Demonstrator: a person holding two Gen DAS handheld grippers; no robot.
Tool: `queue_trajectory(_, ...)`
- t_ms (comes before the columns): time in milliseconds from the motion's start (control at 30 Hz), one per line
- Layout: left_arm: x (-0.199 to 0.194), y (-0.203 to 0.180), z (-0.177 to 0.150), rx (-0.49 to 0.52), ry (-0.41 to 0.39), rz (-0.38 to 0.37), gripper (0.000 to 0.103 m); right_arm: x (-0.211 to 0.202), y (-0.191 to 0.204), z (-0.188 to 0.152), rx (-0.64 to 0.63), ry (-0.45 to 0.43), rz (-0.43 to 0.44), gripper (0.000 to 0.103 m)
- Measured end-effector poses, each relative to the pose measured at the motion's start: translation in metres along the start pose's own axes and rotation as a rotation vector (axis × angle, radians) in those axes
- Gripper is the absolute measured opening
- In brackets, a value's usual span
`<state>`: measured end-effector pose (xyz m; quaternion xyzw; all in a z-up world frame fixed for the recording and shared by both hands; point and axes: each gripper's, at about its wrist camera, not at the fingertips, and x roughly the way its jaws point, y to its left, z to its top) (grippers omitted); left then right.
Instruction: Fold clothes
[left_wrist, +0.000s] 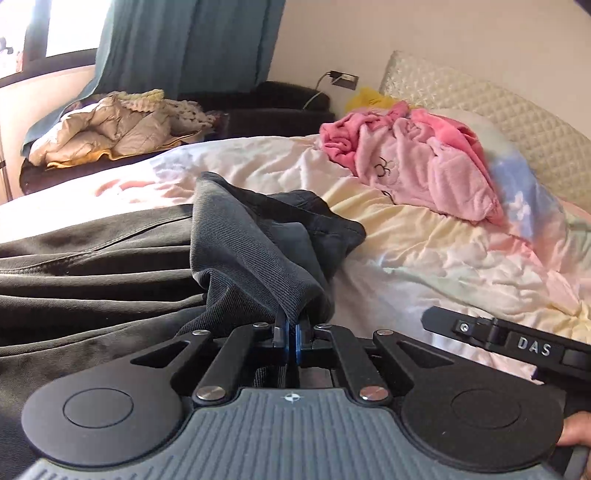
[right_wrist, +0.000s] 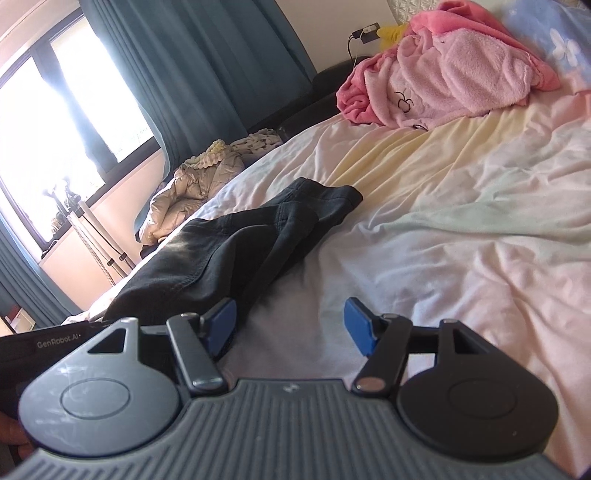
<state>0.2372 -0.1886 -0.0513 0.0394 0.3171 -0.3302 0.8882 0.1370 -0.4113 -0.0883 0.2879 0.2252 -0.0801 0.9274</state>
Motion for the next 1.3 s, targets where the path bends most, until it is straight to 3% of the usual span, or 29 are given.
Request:
queue_trajectory(133, 0.015, -0.035, -0.019, 0.139, 0.085, -0.032, 0.004, -0.011, -0.005, 0.009, 0.045, -0.033, 0.014, 0.066)
queue_trajectory(200, 0.023, -0.046, -0.032, 0.197, 0.118, -0.004, 0.004, -0.016, -0.008, 0.013, 0.054, -0.055, 0.019, 0.067)
queue_trajectory(300, 0.01, -0.044, -0.04, 0.181, 0.113, 0.026, 0.005, -0.017, -0.012, 0.015, 0.058, -0.06, 0.012, 0.068)
queue_trajectory(367, 0.002, -0.044, -0.045, 0.17, 0.109, 0.045, 0.013, -0.012, -0.014, 0.013, 0.066, -0.037, 0.016, 0.068)
queue_trajectory(400, -0.003, -0.043, -0.048, 0.165, 0.107, 0.055, 0.027, -0.01, -0.015, 0.012, 0.067, -0.024, 0.019, 0.068)
queue_trajectory(433, -0.007, -0.043, -0.05, 0.16, 0.105, 0.065, 0.048, -0.008, -0.014, 0.01, 0.063, -0.014, 0.023, 0.068)
queue_trajectory(467, -0.011, -0.043, -0.053, 0.154, 0.103, 0.075, 0.056, -0.007, -0.012, 0.01, 0.055, -0.012, 0.029, 0.068)
queue_trajectory(500, -0.016, -0.042, -0.056, 0.149, 0.101, 0.084, 0.062, -0.006, -0.01, 0.009, 0.048, -0.009, 0.034, 0.068)
queue_trajectory(567, -0.025, -0.041, -0.061, 0.137, 0.096, 0.104, 0.064, -0.006, -0.007, 0.008, 0.033, -0.008, 0.044, 0.068)
queue_trajectory(733, -0.093, -0.016, -0.075, 0.03, 0.014, 0.196, 0.076, -0.006, 0.007, 0.003, -0.038, -0.01, 0.053, 0.068)
queue_trajectory(800, -0.12, -0.001, -0.08, -0.031, -0.015, 0.251, 0.076, -0.009, 0.019, 0.0, -0.106, -0.021, 0.053, 0.068)
queue_trajectory(933, -0.161, 0.032, -0.094, -0.2, -0.075, 0.289, 0.076, -0.016, 0.05, -0.009, -0.248, -0.034, 0.105, 0.073)
queue_trajectory(1067, -0.177, 0.049, -0.104, -0.303, -0.159, 0.352, 0.076, -0.001, 0.07, -0.014, -0.343, -0.01, 0.083, 0.073)
queue_trajectory(1167, -0.178, 0.051, -0.103, -0.316, -0.199, 0.417, 0.076, 0.01, 0.086, -0.017, -0.414, 0.008, 0.067, 0.073)
queue_trajectory(1300, -0.176, 0.067, -0.102, -0.42, -0.246, 0.337, 0.076, 0.024, 0.106, -0.022, -0.509, 0.032, 0.045, 0.073)
